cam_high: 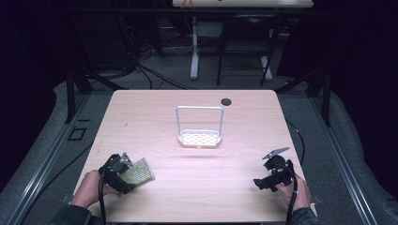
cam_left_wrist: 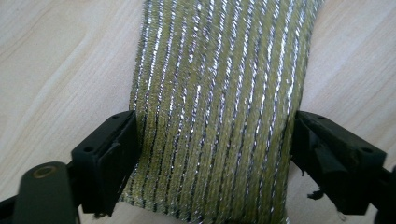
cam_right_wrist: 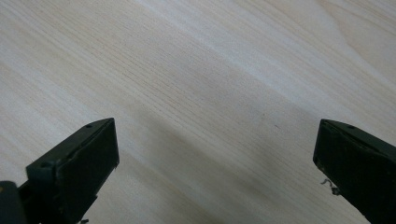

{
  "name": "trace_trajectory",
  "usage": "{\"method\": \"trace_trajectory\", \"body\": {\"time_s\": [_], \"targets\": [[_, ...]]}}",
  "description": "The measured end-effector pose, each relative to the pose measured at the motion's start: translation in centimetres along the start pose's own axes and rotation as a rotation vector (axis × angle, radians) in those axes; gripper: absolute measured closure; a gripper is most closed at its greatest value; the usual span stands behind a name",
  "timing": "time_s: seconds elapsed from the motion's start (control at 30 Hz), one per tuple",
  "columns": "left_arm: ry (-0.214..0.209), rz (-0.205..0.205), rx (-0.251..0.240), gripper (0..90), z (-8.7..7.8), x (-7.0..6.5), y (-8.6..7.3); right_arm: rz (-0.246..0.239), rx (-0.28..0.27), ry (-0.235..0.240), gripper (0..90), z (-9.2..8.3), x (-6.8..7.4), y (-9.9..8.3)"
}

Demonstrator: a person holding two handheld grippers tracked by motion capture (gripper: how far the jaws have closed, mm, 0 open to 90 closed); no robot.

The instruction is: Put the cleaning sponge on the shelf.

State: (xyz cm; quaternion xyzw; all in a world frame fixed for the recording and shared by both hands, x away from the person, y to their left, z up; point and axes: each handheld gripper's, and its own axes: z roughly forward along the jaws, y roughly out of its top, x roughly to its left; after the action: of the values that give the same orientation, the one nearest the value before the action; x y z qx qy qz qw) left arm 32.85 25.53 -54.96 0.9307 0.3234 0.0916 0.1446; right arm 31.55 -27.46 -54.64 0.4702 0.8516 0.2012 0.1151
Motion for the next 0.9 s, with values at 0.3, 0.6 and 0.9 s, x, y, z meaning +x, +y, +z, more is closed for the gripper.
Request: {"method": "trace_trajectory", "body": {"time_s": [0.3,0.6,0.9], "targets": [[0.003,0.016,-0.004,26.2,0.03,-0.26,-0.14,0.003,0.003,0.002,0.0,0.03,0.02,0.0],[0.002,-0.006,-0.044,41.6,0.07,-0.12,-0.28,0.006,0.004,0.004,0.0,0.26,-0.07,-0.03],[0.025,-0.087,-0.057,58.1,0.15,0.33,-0.09,0.0,-0.019,0.0,0.0,-0.47,0.2,0.01]]}}
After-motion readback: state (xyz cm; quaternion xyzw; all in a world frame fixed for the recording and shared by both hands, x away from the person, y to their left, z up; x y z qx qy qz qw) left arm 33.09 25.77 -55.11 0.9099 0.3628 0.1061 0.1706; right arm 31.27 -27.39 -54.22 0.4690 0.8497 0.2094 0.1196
